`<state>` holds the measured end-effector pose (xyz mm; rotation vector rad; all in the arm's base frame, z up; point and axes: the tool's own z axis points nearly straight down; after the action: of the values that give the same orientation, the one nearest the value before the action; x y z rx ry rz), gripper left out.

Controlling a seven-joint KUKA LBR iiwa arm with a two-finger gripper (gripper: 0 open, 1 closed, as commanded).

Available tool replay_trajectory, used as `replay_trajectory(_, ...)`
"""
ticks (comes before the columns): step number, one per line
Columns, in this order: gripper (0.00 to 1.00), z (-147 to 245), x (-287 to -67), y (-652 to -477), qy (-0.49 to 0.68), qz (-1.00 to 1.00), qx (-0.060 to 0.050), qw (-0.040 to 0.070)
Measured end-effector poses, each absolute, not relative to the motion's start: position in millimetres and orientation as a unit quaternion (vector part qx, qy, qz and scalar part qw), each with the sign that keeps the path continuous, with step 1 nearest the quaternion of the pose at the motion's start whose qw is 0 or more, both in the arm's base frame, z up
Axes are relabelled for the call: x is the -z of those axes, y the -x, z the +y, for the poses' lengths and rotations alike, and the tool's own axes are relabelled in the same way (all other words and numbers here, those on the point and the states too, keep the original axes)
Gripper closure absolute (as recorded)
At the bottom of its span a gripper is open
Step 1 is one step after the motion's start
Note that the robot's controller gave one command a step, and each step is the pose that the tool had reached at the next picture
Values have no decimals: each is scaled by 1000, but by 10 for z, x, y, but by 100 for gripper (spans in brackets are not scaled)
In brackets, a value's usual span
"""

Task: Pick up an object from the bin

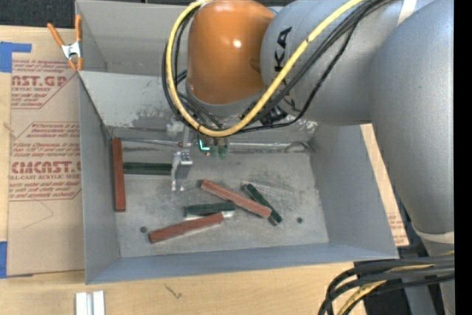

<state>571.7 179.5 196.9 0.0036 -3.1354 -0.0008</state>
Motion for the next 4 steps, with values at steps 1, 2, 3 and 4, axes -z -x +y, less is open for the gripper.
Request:
replay_trajectory(1,0,1787,-2013,-5737,0,-1000,1,-1)
replay_trajectory(2,0,1665,-1621,-5592,-46,-999,1,-3)
replay_trajectory(3,0,1204,-1189,-5362,-61,-998,1,-1)
replay_trajectory(4,100,1181,-767,-5281,-145,-989,2,-11)
